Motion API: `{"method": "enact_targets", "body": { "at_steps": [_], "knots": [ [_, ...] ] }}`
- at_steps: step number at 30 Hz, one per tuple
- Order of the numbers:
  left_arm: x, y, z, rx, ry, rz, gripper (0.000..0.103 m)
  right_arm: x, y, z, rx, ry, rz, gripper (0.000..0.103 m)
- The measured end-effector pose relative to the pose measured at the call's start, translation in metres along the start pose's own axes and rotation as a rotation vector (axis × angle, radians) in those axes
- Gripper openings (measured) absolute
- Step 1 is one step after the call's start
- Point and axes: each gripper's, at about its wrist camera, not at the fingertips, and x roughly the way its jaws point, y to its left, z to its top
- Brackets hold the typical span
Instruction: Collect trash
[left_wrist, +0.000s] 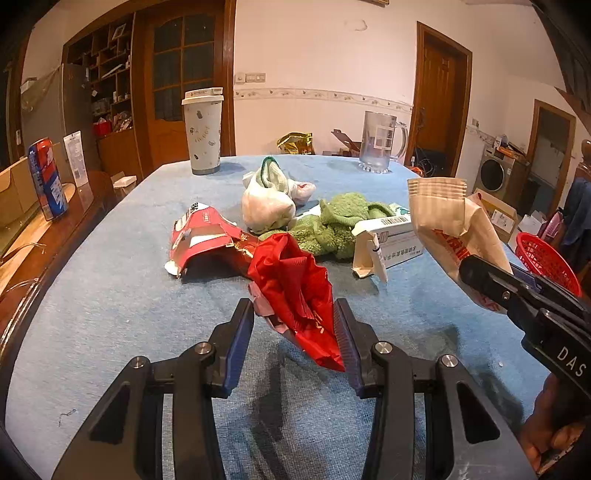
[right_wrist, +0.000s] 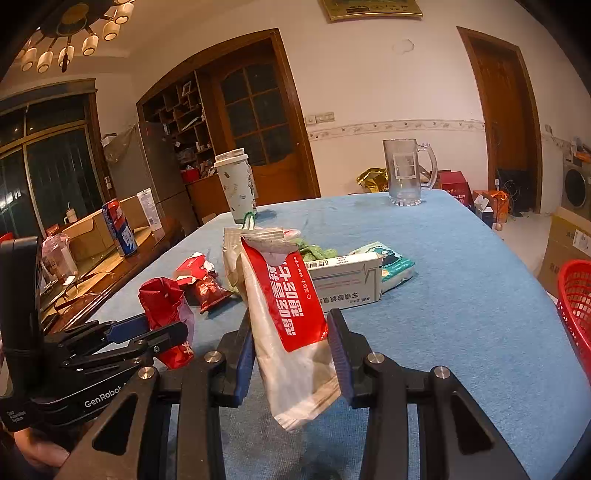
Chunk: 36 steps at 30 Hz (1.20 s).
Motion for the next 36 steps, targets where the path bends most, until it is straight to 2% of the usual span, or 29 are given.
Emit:
{"method": "enact_targets", "body": {
  "at_steps": [36],
  "knots": [
    [-0.0038,-0.0038,-0.0006,0.020,-0.018,0.021,0.043,0.0031,-0.0007,-0.0020,-0.006,0.001,0.012,0.041]
  ]
}}
